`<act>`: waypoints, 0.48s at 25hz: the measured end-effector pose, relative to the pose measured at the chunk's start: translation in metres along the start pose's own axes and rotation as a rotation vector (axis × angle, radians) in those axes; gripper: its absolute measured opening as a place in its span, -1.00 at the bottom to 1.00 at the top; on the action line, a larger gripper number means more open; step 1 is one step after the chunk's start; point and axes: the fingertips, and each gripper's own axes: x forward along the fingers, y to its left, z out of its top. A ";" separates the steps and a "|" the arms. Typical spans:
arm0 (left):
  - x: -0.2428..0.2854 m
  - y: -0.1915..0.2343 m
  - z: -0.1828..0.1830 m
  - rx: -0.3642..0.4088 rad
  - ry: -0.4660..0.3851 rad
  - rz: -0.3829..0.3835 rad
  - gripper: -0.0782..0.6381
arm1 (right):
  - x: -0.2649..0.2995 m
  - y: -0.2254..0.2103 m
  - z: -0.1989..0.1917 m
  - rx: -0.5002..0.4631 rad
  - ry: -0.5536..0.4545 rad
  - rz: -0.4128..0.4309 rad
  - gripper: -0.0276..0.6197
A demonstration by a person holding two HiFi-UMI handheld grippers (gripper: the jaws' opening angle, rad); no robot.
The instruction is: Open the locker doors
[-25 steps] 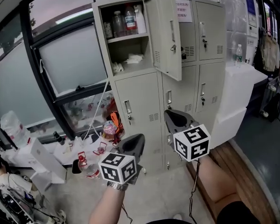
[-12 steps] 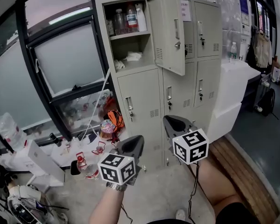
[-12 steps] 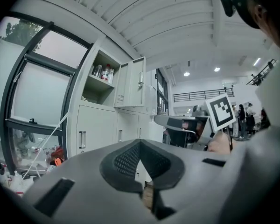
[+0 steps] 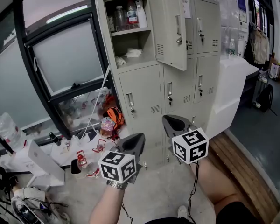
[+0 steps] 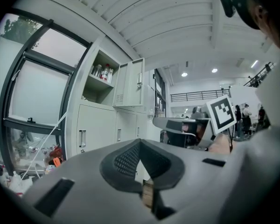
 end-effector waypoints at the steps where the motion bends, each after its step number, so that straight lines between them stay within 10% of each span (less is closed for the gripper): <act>1: -0.001 0.000 0.000 0.001 0.001 -0.001 -0.79 | -0.001 0.002 0.000 -0.002 0.000 -0.001 -0.91; 12: -0.011 -0.011 0.004 0.018 -0.010 -0.020 -0.79 | -0.013 0.010 0.010 -0.019 -0.008 -0.009 -0.91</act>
